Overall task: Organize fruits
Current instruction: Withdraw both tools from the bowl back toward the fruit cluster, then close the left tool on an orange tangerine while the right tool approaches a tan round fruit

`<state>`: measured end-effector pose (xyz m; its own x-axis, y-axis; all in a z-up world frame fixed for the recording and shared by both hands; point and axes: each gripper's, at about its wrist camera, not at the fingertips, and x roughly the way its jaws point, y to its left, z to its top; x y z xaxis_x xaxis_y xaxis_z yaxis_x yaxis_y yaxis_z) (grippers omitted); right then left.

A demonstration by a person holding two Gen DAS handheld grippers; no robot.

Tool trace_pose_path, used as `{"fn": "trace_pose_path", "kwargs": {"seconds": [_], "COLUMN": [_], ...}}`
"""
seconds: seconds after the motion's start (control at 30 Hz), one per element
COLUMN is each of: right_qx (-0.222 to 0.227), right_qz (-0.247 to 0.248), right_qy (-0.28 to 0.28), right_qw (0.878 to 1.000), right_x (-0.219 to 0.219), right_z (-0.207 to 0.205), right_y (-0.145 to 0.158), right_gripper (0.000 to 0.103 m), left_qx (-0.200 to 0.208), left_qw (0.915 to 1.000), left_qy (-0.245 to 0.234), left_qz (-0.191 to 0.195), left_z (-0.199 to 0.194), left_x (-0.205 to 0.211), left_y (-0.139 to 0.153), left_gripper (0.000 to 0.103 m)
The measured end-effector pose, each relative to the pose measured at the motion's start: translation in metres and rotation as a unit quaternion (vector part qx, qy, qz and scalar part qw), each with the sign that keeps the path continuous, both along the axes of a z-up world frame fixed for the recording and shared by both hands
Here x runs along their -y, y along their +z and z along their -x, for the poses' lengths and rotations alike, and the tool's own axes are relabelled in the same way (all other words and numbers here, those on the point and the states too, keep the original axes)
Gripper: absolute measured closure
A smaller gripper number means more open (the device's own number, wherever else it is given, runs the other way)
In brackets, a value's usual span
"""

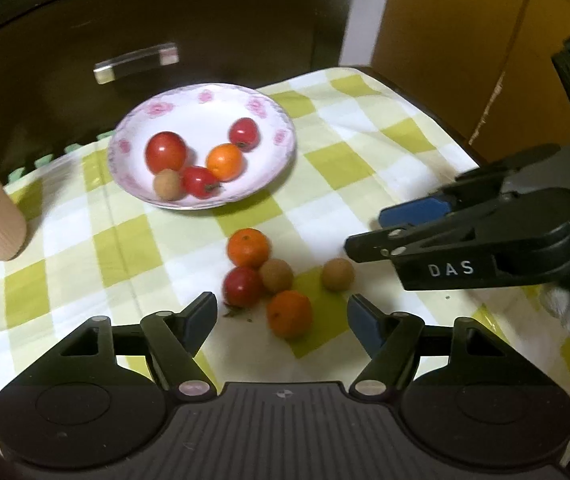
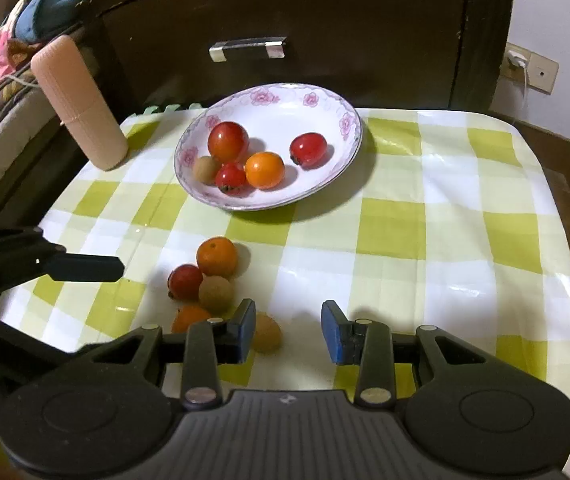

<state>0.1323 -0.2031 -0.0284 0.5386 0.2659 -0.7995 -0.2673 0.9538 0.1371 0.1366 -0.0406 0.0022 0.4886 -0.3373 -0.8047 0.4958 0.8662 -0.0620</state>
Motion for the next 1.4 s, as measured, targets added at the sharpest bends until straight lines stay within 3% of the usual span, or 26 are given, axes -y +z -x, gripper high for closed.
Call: {"fn": "trace_pose_path", "kwargs": {"seconds": [0.5,0.7,0.87,1.4], "right_qx": [-0.020,-0.026,-0.027,-0.037], "right_qz": [0.007,0.008,0.007,0.003], "right_qy": [0.012,0.017,0.024,0.037], "right_qw": [1.000,0.999,0.999,0.999], "right_x": [0.000,0.000,-0.002,-0.008], "right_z": [-0.002,-0.002,-0.004,-0.007], "right_y": [-0.011,-0.014,-0.014,-0.022], "right_gripper": [0.069,0.069,0.069,0.069], "left_qx": [-0.022,-0.011,-0.013,-0.025], "left_qw": [0.9985,0.9990,0.9993,0.9986], "left_qy": [-0.046,-0.039,-0.031,-0.043], "left_qz": [0.021,0.020,0.016,0.017], "left_z": [-0.001,-0.007,-0.008,-0.006], "left_x": [0.014,0.016,0.015,0.017], "left_y": [-0.024,-0.028,-0.031,-0.034], "left_gripper": [0.029,0.029,0.056,0.058]}}
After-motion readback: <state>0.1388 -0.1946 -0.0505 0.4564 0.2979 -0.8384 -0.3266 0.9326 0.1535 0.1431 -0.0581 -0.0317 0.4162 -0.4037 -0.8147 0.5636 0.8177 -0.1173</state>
